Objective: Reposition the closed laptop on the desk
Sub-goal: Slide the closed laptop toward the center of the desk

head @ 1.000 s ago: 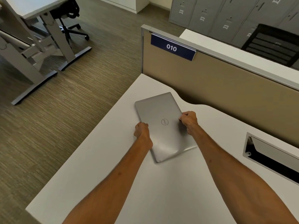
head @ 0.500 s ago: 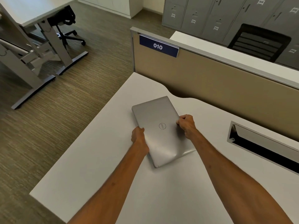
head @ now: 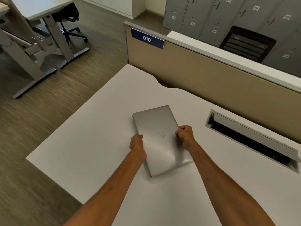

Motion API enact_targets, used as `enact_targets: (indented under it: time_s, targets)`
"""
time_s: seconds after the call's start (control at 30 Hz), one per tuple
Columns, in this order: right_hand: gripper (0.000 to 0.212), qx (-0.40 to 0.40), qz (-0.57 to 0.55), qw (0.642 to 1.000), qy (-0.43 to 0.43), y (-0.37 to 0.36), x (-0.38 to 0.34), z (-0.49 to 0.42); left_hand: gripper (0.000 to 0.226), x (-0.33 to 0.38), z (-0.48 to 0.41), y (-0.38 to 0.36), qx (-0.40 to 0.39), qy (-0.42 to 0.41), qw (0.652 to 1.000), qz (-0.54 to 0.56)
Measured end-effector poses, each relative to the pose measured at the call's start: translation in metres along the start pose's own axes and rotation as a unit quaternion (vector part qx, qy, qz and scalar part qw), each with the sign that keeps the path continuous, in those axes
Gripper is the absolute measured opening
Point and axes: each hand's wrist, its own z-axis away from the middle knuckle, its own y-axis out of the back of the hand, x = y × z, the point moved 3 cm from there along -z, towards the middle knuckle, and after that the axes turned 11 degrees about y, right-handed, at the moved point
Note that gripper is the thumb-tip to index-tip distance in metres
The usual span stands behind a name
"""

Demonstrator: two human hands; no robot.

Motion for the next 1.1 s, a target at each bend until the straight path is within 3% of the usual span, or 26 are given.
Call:
enact_targets:
  time_s: [0.57, 1.1]
  targets:
    - [0.033, 0.030, -0.032, 0.998, -0.037, 0.095, 0.118, 0.092, 0.048, -0.162, 0.051, -0.009, 0.022, 0.025, 0.999, -0.004]
    - [0.037, 0.056, -0.043, 0.995, -0.066, 0.156, 0.177, 0.138, 0.050, -0.258, 0.084, -0.023, 0.045, 0.023, 0.999, -0.007]
